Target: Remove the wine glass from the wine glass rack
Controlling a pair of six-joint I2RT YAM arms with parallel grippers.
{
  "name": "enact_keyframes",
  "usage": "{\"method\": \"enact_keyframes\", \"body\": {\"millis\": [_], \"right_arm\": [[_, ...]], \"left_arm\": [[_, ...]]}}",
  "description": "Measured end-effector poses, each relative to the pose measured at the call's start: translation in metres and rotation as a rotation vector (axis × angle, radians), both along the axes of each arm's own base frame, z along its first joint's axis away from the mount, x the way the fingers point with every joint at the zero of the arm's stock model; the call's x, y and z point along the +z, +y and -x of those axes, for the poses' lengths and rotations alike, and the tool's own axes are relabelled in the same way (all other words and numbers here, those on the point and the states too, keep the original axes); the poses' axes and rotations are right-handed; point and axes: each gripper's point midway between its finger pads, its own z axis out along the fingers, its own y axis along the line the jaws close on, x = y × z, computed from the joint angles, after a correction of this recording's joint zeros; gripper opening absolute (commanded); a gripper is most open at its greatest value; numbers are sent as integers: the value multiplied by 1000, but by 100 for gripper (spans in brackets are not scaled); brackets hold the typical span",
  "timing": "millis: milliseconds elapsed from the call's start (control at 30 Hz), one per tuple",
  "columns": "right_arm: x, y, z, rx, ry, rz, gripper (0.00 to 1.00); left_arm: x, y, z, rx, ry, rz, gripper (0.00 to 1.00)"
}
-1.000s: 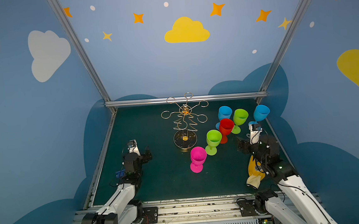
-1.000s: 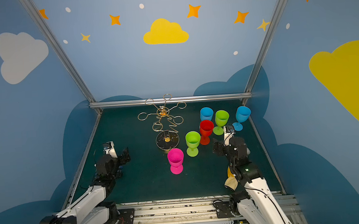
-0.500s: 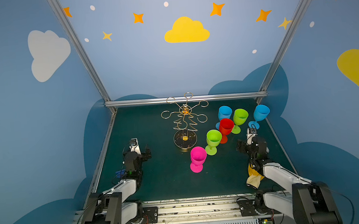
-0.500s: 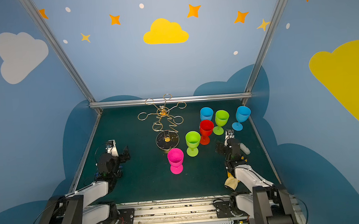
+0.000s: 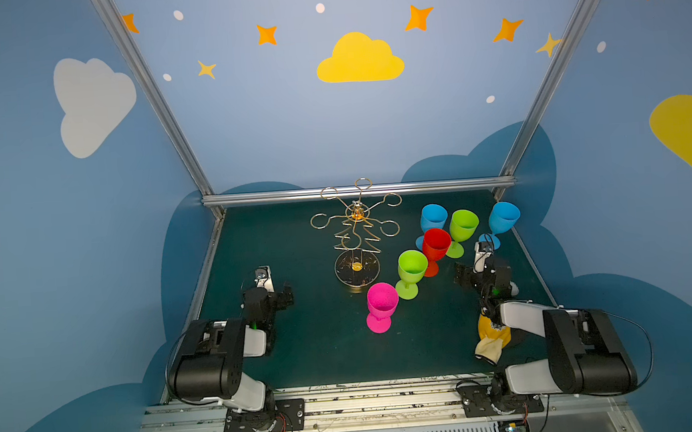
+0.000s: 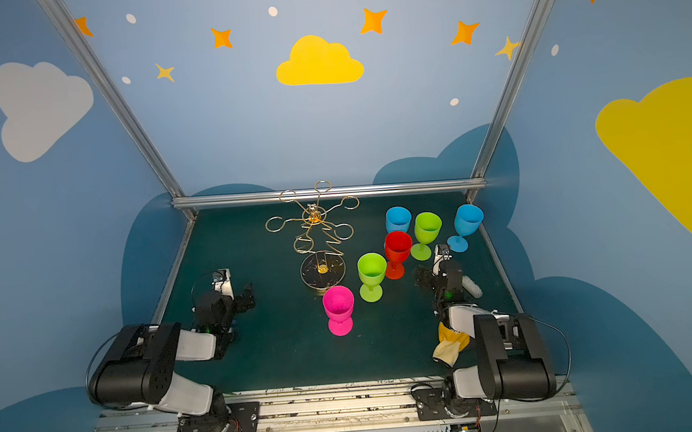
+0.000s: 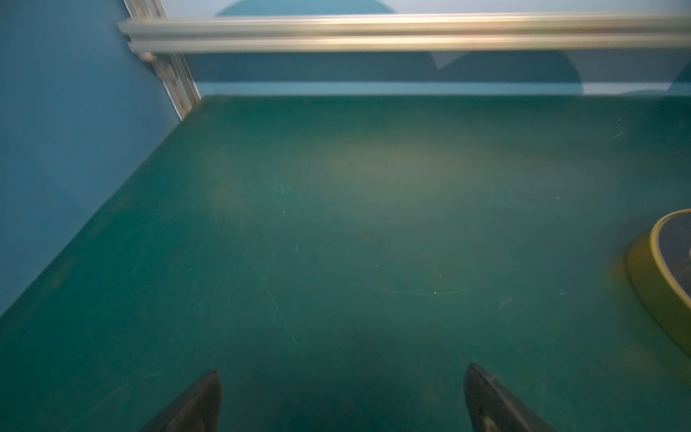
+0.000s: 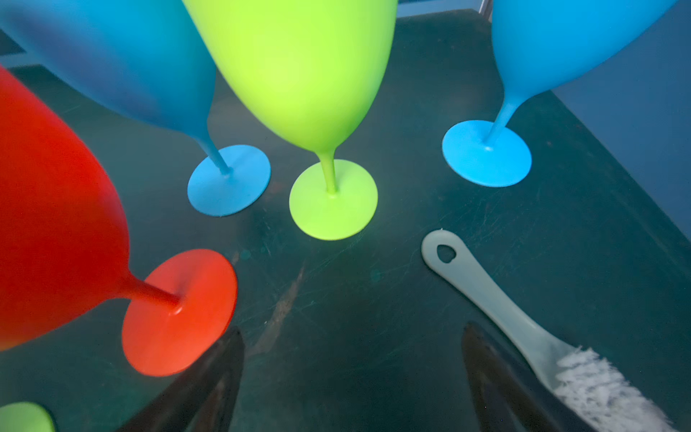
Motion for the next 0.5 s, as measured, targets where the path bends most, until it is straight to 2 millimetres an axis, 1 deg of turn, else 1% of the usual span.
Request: {"method": "enact_keyframes", "body": {"millis": [100, 200, 333, 500], "right_arm": [[0, -2, 0, -20, 4, 3, 90], [2, -5, -5, -51, 16, 16, 90], [11, -3, -15, -70, 4, 34, 90], [9, -2, -14, -72, 19, 41, 90]], "left_arm": [[16, 1, -10, 4, -41, 3, 100], [23, 2, -18, 13, -54, 11, 100], [23, 2, -23, 9, -37, 13, 100], [18, 0, -21, -4, -10, 17, 100]]}}
